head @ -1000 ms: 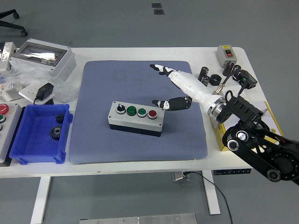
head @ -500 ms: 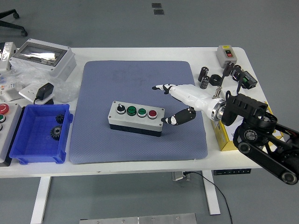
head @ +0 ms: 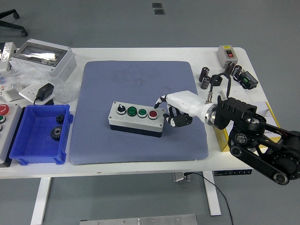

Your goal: Pick up the button,place it on the desk,press the button,press the button

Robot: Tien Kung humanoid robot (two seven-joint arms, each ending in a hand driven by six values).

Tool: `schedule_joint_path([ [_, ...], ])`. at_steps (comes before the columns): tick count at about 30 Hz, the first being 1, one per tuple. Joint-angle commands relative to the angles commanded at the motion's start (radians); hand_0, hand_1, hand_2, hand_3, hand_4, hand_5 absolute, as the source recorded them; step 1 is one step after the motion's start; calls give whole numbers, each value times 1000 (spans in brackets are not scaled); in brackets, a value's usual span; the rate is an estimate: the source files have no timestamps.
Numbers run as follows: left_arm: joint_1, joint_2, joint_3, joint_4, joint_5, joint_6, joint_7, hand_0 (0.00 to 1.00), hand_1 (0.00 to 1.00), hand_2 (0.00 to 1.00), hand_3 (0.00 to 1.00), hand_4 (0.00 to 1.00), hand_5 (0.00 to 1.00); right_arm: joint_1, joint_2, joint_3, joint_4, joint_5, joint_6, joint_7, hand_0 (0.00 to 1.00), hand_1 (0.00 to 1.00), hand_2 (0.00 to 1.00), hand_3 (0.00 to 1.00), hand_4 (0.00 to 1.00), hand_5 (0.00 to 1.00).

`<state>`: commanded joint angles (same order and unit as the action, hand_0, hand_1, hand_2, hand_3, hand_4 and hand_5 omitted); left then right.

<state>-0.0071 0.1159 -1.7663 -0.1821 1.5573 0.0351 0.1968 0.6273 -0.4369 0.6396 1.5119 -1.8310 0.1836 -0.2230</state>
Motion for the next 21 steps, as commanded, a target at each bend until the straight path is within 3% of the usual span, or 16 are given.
schedule_joint_path([
  [14, -4, -1, -5, 1, 5, 0, -2, 623, 550, 510, 607, 524, 203, -2, 37, -44, -68, -35, 2, -15, 14, 122, 183, 710, 239, 2],
  [17, -2, -1, -5, 1, 6, 0, -3, 624, 551, 511, 608, 528, 206, -8, 35, -32, -71, -49, -21, 2, 13, 120, 182, 706, 247, 2],
  [21, 0, 0, -4, 2, 2, 0, -4, 624, 551, 511, 608, 529, 206, -28, 18, 41, -40, 26, -89, 71, 14, 120, 181, 704, 239, 2],
])
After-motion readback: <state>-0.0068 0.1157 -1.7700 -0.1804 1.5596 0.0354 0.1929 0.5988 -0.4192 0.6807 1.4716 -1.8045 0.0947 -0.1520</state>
